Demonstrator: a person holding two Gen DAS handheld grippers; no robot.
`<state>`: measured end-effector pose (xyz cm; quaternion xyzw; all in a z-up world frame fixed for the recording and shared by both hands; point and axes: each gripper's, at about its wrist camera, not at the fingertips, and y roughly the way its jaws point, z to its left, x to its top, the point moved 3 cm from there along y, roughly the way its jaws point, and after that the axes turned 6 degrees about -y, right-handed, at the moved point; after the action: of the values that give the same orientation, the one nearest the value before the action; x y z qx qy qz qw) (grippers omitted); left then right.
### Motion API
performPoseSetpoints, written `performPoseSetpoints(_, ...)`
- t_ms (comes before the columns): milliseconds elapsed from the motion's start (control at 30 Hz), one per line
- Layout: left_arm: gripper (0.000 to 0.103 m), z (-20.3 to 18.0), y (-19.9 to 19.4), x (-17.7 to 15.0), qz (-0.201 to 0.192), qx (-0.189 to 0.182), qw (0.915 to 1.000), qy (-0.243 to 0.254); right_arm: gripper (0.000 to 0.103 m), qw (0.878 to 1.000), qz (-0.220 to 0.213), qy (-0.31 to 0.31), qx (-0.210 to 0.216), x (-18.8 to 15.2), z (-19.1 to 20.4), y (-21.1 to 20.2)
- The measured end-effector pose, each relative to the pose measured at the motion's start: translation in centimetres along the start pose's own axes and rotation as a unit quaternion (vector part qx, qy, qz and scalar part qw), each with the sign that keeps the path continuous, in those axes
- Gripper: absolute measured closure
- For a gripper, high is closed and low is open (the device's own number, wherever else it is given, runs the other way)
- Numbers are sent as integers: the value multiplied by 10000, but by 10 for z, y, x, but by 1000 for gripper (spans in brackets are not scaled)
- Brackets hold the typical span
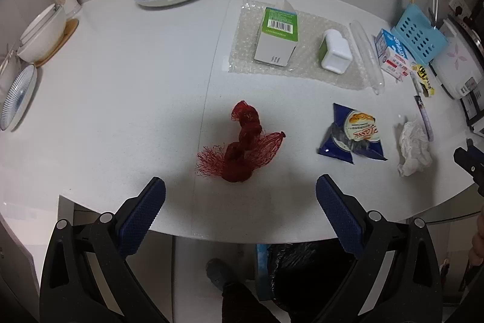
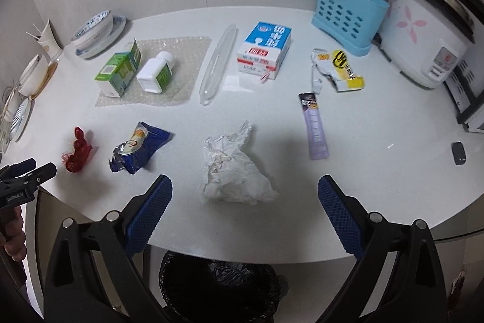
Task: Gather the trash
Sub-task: 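Grasp the red mesh net with the left gripper while the right gripper grasps the white tissue, then carry the red net and white tissue with both grippers over the black bin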
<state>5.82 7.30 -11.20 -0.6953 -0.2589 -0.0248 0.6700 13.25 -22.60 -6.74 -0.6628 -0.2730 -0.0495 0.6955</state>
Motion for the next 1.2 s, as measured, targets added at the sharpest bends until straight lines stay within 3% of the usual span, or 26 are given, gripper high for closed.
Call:
performPoseSetpoints(367, 7, 7, 59, 15, 466, 60, 9989, 72, 22, 9978, 618, 182, -133, 7, 4, 65)
performPoseSetpoints(733, 16, 15, 74, 21, 696, 135, 9974, -102, 42, 9945, 963, 420, 20, 6, 10, 92)
performPoseSetpoints(933, 49, 12, 68, 26, 790, 309, 9964, 37, 61, 9937, 1040, 395, 130, 3, 12, 97)
performPoseSetpoints(1067, 84, 10, 62, 25, 860, 287, 9958, 83, 82, 9933, 1092, 323, 188, 2, 14, 99)
performPoseSetpoints(1133, 87, 10, 61, 24, 923, 257, 9954, 67, 92, 9934, 1079, 335, 213, 2, 13, 99)
performPoseSetpoints(1200, 88, 11, 54, 25, 873, 241, 9959, 41, 93, 9937, 1044, 325, 259, 1, 11, 96)
